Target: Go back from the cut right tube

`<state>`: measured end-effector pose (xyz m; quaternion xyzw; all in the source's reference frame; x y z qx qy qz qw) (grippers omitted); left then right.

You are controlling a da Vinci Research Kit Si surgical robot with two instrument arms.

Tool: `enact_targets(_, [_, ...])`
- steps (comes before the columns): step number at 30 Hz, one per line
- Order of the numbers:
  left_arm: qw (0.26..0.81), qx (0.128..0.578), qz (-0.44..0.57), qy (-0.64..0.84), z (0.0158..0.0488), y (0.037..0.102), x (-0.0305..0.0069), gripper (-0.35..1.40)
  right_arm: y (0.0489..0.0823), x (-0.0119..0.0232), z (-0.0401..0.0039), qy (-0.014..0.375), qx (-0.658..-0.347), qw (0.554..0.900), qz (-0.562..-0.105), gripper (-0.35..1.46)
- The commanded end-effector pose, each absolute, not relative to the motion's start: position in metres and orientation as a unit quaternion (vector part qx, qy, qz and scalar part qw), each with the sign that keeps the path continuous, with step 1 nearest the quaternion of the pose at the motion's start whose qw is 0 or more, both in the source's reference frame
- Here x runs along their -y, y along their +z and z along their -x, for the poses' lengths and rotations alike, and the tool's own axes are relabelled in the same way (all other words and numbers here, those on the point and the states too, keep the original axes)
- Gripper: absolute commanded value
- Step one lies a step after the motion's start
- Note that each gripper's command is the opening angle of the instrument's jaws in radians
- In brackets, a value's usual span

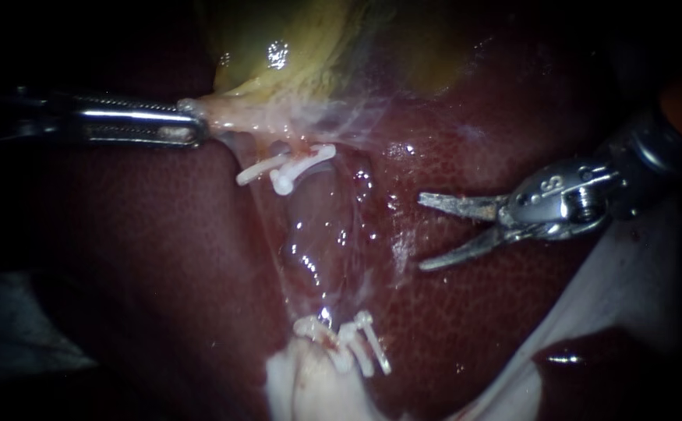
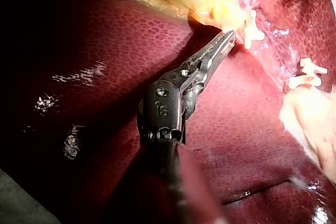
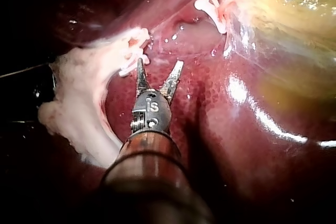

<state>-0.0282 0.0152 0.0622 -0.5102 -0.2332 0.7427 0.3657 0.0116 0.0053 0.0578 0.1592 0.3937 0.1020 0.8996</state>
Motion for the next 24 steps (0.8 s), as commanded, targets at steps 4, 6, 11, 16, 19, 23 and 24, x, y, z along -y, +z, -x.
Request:
enact_targets(4, [0.364, 0.227, 0.509, 0.746, 0.0293, 0.0644, -0.0147, -0.35, 0.0579, -0.0053, -0.0117, 0.1, -0.395, 0.899, -0.16, 1.45])
enact_targets(6, [0.366, 0.231, 0.507, 0.746, 0.0301, 0.0657, -0.0145, -0.35, 0.0579, -0.0053, -0.0116, 0.1, -0.395, 0.899, -0.16, 1.45])
enact_targets(11, [0.366, 0.238, 0.502, 0.747, 0.0316, 0.0681, -0.014, -0.35, 0.0579, -0.0053, -0.0116, 0.1, -0.395, 0.899, -0.16, 1.45])
enact_targets(16, [0.365, 0.238, 0.501, 0.748, 0.0319, 0.0684, -0.0139, -0.35, 0.0579, -0.0053, -0.0115, 0.099, -0.395, 0.899, -0.16, 1.45])
enact_targets(19, [0.365, 0.238, 0.501, 0.748, 0.0318, 0.0683, -0.0139, -0.35, 0.0579, -0.0053, -0.0115, 0.099, -0.396, 0.899, -0.161, 1.45])
enact_targets(23, [0.364, 0.24, 0.501, 0.748, 0.0314, 0.0676, -0.0139, -0.35, 0.0583, -0.0053, -0.0121, 0.092, -0.404, 0.892, -0.179, 1.45])
enact_targets(24, [0.364, 0.241, 0.501, 0.747, 0.0311, 0.0673, -0.014, -0.35, 0.0585, -0.0052, -0.0124, 0.089, -0.407, 0.89, -0.186, 1.45])
